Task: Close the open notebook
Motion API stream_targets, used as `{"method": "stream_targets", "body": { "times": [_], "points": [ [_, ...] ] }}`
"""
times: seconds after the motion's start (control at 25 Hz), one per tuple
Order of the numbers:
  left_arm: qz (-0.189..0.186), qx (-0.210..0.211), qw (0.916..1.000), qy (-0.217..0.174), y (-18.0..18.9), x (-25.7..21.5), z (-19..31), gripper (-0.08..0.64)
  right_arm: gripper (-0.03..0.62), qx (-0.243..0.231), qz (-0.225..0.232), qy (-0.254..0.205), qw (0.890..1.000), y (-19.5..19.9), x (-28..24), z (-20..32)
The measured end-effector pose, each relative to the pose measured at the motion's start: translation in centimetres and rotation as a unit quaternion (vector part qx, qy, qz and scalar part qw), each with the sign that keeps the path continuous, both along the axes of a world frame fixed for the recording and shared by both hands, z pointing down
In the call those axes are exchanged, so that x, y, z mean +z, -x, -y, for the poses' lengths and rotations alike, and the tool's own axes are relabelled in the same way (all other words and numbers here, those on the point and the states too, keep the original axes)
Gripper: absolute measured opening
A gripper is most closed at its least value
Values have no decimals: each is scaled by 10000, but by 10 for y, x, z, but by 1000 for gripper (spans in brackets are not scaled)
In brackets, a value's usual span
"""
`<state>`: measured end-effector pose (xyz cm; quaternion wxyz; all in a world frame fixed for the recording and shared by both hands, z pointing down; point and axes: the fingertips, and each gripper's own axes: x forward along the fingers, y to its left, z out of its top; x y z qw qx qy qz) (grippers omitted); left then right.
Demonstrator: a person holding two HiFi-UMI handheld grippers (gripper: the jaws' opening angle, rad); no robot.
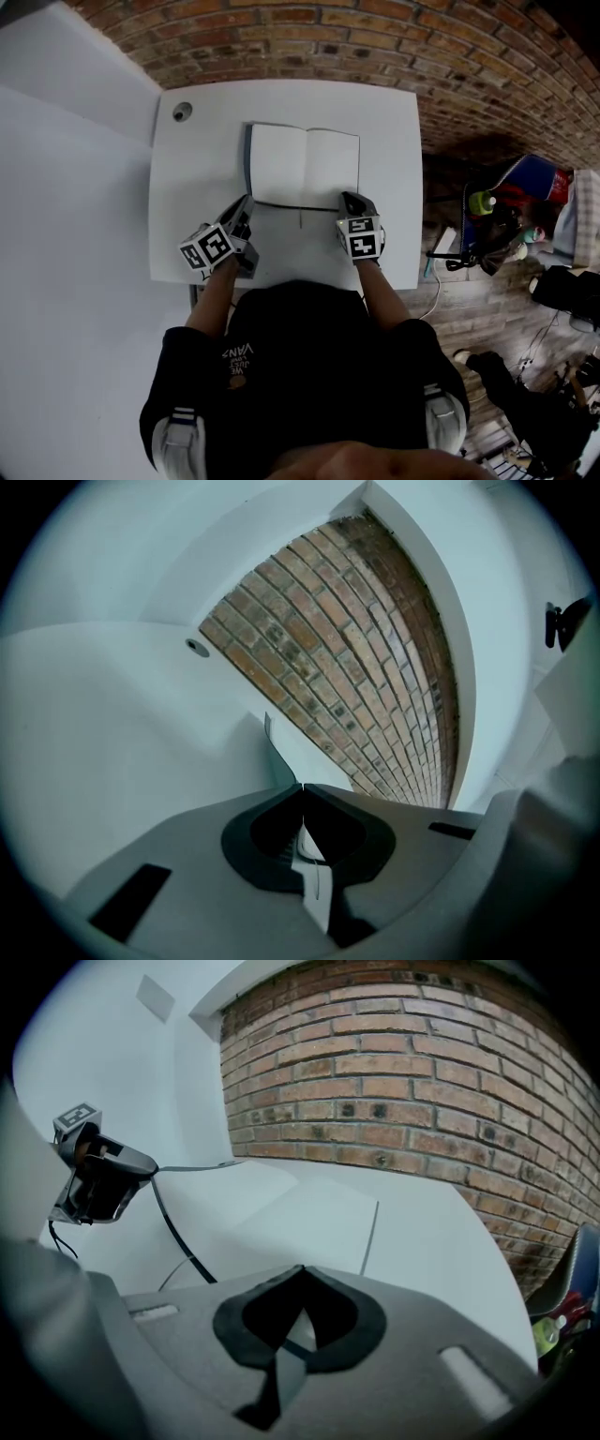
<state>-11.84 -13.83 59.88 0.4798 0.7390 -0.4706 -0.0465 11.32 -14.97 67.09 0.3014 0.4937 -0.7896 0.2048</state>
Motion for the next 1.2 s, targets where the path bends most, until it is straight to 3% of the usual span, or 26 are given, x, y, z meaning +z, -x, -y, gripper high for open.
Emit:
{"method": "stream_targets", "body": {
  "times": [0.6, 1.2],
  "points": [
    [-404, 731, 9954, -476, -44, -37, 8, 17, -2, 15, 14, 20, 10000, -1, -1, -1],
    [-512, 1690, 9813, -760, -101, -53, 15, 18, -2, 30, 29, 12, 10000, -1, 0, 0]
  ]
}}
